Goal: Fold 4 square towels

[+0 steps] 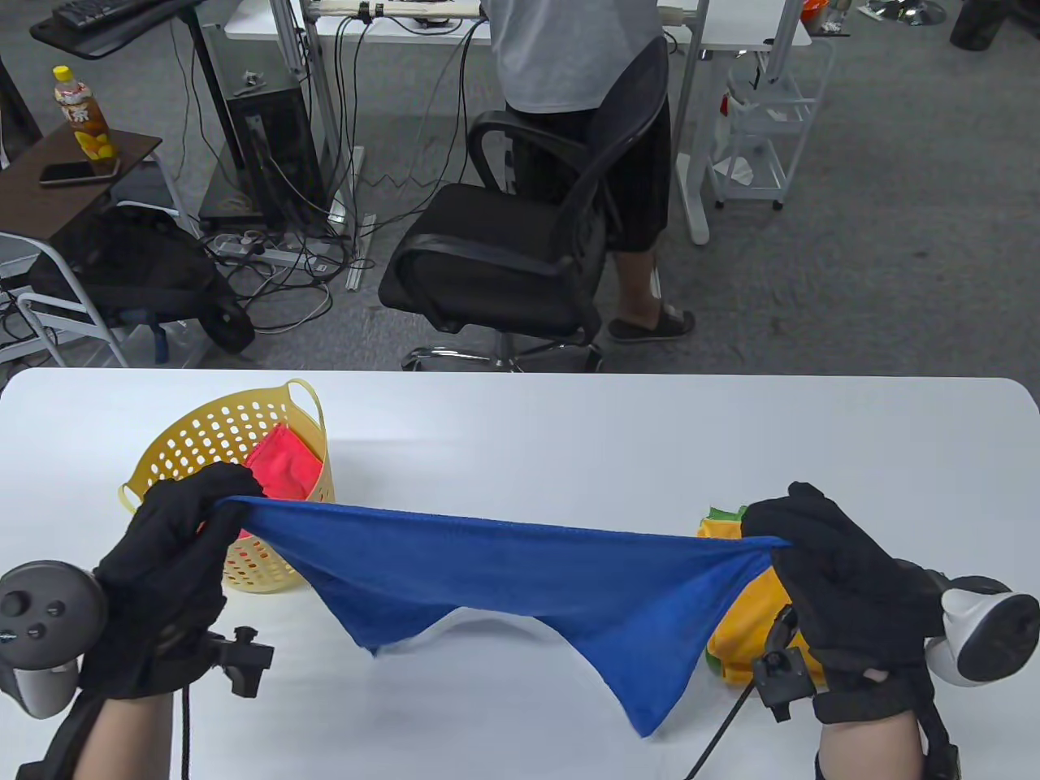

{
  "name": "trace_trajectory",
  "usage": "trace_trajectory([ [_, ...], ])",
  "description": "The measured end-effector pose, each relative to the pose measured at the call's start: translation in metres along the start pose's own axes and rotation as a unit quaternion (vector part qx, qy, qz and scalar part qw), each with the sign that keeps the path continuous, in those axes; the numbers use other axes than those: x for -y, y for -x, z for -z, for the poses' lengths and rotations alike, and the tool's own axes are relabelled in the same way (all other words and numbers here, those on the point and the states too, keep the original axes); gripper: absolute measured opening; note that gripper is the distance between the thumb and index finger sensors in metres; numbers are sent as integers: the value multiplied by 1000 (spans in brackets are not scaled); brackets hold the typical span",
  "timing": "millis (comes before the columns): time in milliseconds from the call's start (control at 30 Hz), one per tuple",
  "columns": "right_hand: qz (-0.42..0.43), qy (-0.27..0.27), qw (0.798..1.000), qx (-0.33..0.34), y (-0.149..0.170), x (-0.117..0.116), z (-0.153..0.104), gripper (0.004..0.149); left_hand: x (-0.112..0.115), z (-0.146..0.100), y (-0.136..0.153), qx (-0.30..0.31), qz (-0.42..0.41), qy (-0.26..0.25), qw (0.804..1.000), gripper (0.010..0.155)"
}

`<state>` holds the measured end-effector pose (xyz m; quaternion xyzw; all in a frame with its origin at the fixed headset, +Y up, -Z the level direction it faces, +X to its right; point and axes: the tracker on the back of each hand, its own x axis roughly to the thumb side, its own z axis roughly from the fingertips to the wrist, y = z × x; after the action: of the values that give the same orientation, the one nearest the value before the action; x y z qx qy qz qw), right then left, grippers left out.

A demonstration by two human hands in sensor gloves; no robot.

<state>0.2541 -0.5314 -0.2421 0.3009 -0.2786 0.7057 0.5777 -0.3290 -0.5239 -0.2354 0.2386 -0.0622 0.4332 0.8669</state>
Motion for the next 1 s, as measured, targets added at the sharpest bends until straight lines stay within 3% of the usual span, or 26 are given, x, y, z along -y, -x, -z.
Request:
trace_trajectory([
  [133,-93,31,994,-55,7,-1,18,36,-2,24,-3,-49,59,30,997,41],
  [267,-158,-27,973,-164,57,-14,41,35,29,60,32,-139,115,74,981,42],
  [367,-206,-13,954,-216,88,-16,51,35,47,82,52,-172,138,64,973,42],
  [467,-226,40,951,-207,84,-9,58,35,47,94,44,-145,110,40,982,41],
  [600,-226,105,958,-140,44,6,58,34,26,95,12,-54,95,6,994,40],
  [700,-234,110,960,-105,27,12,43,34,10,77,-5,6,65,-6,998,41],
  [800,-247,59,962,-103,33,8,12,34,12,42,-3,21,94,16,995,41],
  [900,-286,-40,947,-142,60,-6,-39,35,35,-13,19,18,211,90,973,42],
  [1000,-330,-155,913,-183,91,-18,-92,35,59,-66,49,-2,277,165,947,42],
])
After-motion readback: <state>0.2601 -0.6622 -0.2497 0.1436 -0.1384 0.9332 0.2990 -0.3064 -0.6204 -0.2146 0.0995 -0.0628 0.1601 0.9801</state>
